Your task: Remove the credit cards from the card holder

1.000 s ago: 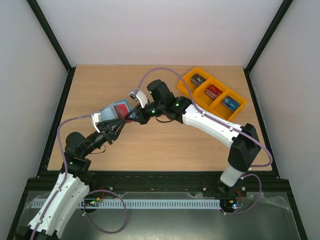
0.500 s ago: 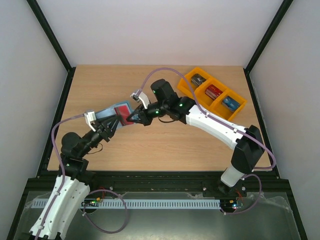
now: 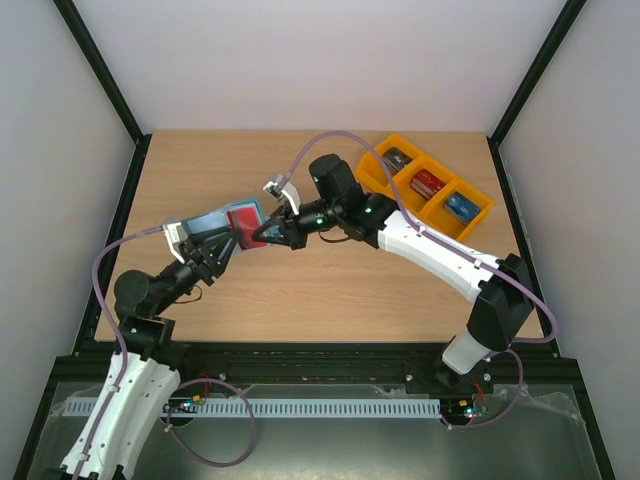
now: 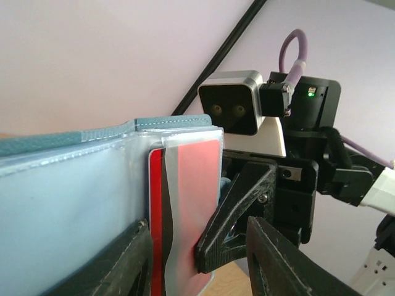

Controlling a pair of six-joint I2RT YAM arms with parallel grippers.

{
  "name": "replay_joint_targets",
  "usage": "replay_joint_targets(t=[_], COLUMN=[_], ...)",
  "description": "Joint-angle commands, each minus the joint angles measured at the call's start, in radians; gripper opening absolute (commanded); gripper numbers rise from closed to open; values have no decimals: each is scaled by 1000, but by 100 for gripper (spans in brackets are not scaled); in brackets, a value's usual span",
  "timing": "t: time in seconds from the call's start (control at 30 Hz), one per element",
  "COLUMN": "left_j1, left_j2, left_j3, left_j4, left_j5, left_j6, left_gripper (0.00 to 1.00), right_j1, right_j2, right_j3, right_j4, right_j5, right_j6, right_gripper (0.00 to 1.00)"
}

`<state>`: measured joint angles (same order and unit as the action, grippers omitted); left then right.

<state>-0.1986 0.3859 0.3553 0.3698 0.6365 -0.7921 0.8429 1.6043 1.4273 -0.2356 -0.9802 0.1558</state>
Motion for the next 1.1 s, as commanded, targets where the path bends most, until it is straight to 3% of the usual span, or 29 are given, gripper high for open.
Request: replay_joint_targets(t=[0.0, 0.23, 0.4, 0.63, 0.87, 0.93, 1.07], left_j1=[16, 38, 30, -18, -25, -27, -27], left_j2=[14, 23, 63, 90, 78, 67, 34], left_j3=[14, 45, 23, 45, 76, 75, 62], left_j4=[44, 67, 239, 259, 114, 88, 58], left_j5=[46, 115, 140, 251, 267, 270, 254], left_j6=[-98, -134, -161, -130, 51, 78, 89], left_gripper=[45, 45, 42, 34, 15, 4, 2], right_j1=[40, 46, 77, 78, 79, 80, 79], right_j2=[-31, -73, -50, -11, 23, 27, 27], right_j3=[35, 27, 71, 93, 141, 151, 151], right_j4=[99, 128, 62, 182, 271, 250, 170], right_j5=[-193, -181, -145, -60, -69, -67, -83], right_j6=[-14, -27, -86, -39, 23, 13, -31], right_gripper=[2, 2, 2, 2, 2, 2, 2])
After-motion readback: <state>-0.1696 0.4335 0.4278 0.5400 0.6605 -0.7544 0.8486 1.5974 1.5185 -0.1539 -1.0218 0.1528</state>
